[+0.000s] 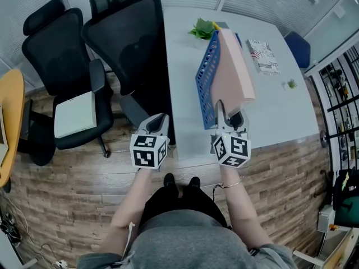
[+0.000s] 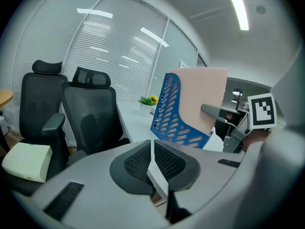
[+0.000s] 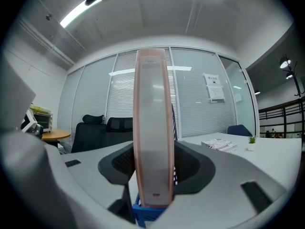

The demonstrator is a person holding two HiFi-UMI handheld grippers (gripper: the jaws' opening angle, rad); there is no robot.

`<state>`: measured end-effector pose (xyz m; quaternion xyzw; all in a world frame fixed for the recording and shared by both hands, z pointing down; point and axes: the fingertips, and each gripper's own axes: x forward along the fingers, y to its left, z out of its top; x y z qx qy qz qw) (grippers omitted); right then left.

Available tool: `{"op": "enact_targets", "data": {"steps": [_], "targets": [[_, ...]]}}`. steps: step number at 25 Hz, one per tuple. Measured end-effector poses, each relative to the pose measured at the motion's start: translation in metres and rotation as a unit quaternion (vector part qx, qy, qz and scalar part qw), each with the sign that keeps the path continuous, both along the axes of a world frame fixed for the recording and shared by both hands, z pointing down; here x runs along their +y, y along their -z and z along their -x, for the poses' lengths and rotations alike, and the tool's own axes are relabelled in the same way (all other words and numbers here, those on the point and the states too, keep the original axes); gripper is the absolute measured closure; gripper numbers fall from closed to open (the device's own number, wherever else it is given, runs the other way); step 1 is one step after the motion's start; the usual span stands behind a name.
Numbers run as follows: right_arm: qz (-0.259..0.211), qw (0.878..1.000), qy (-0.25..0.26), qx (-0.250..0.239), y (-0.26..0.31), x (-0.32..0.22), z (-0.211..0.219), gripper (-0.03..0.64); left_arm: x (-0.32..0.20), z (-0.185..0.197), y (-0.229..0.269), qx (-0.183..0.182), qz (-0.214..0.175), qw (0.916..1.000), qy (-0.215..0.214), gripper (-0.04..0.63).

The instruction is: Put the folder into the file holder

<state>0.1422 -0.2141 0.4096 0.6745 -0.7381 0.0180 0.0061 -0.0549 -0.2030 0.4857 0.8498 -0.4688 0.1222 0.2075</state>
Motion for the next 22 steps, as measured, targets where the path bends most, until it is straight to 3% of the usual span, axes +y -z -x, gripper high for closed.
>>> {"op": "enact_targets", "data": {"steps": [10, 22], "targets": [[0.02, 1.0, 0.022, 0.001, -0.011, 0.027, -0.004, 0.408, 0.006, 0.002, 0.0, 0.002, 0.002, 1.0, 0.003, 0.56], [0.092, 0.995, 0.026, -0.03, -0.051, 0.069, -0.012, 0.44, 0.012, -0.01, 0.001, -0.001, 0.0, 1.0, -0.004, 0.559]]}}
